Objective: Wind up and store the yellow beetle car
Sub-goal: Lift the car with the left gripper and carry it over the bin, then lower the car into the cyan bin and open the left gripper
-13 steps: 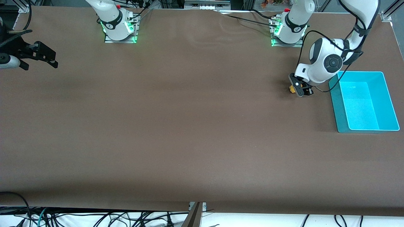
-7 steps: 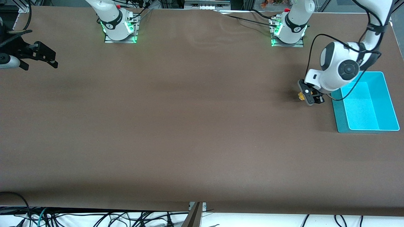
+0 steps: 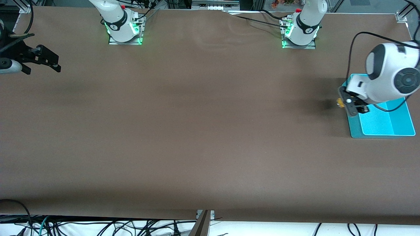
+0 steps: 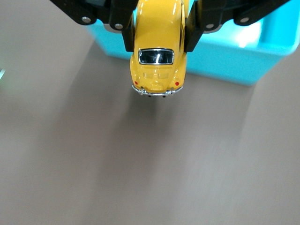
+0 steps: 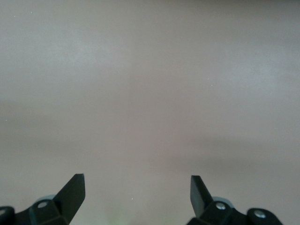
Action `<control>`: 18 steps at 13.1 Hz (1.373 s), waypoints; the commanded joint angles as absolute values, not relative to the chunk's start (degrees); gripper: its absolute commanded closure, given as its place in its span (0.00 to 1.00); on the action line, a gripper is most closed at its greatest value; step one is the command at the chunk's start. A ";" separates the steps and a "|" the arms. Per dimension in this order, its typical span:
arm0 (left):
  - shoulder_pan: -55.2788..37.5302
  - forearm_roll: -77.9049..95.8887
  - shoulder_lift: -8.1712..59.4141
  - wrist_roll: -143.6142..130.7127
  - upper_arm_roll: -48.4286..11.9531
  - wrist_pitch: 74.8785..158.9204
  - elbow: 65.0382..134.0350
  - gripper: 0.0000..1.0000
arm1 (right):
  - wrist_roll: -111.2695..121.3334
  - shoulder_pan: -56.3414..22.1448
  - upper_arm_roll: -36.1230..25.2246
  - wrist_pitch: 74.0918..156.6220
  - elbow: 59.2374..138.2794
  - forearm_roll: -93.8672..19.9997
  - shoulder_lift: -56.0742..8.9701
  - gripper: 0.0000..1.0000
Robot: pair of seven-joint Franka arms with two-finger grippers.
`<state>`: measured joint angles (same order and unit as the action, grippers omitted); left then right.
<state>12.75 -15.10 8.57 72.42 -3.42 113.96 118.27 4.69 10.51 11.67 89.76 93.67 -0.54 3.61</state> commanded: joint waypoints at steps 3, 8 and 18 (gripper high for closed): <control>22.84 -17.67 16.24 83.13 -3.87 113.64 112.07 0.63 | 4.04 10.63 11.78 89.74 92.46 -0.26 2.90 0.01; 28.11 -17.67 21.96 88.50 -3.96 121.37 112.15 0.62 | 3.96 10.63 11.78 89.74 92.46 -0.18 2.90 0.01; 31.20 -16.79 27.60 90.97 -4.22 127.62 113.47 0.39 | 3.96 10.63 11.78 89.82 92.46 -0.09 2.90 0.01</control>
<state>30.21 -16.23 27.57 89.91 -3.40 127.63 113.81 4.67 10.52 11.67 89.96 93.67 -0.54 3.37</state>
